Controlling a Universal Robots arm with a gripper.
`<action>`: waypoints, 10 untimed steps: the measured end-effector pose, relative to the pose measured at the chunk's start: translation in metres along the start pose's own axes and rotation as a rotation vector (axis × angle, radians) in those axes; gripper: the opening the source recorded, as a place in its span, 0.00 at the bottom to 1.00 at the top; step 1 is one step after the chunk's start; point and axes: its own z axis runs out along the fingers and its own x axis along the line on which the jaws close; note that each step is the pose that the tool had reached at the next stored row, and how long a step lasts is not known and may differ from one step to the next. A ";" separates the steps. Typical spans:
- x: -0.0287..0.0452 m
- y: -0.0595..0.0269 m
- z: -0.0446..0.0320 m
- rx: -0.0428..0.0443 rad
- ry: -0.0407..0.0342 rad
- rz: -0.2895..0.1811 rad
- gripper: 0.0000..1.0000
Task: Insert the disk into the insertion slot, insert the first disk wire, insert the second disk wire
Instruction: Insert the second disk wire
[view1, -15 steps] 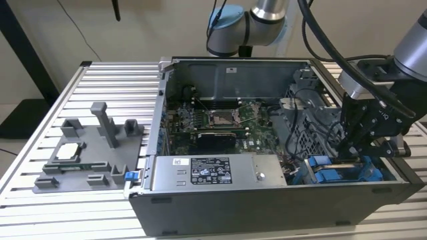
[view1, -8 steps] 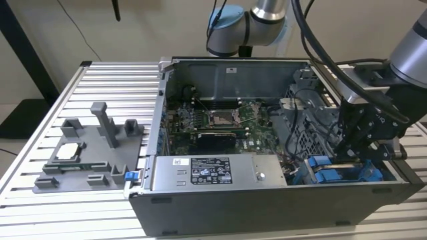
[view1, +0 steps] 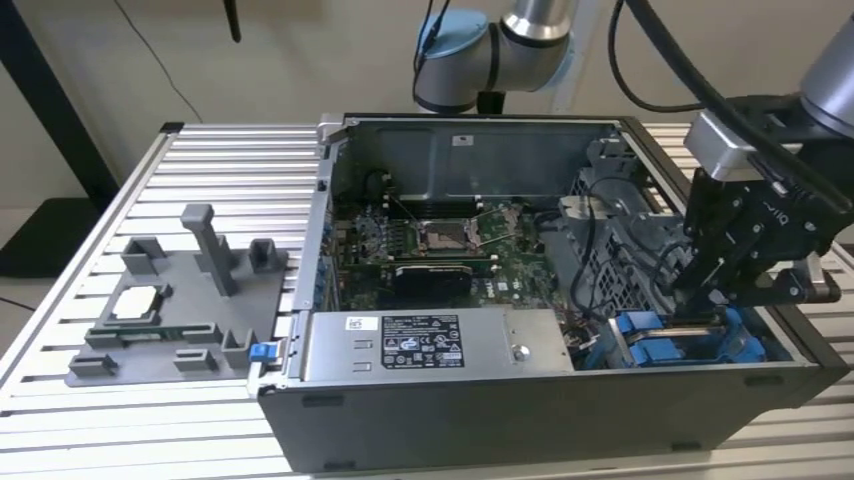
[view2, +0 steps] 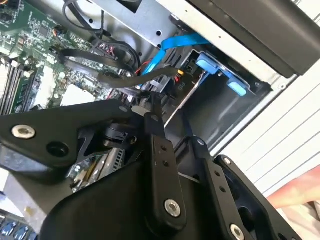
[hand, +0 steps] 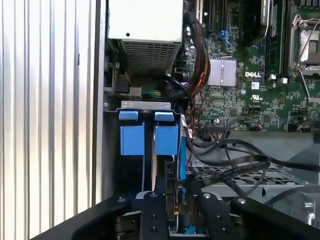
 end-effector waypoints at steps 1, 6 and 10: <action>-0.0003 0.0002 -0.0042 0.0000 0.0001 0.000 1.00; -0.0017 0.0010 -0.0243 0.0000 0.0000 0.000 1.00; -0.0025 0.0015 -0.0365 0.0000 -0.0001 0.000 1.00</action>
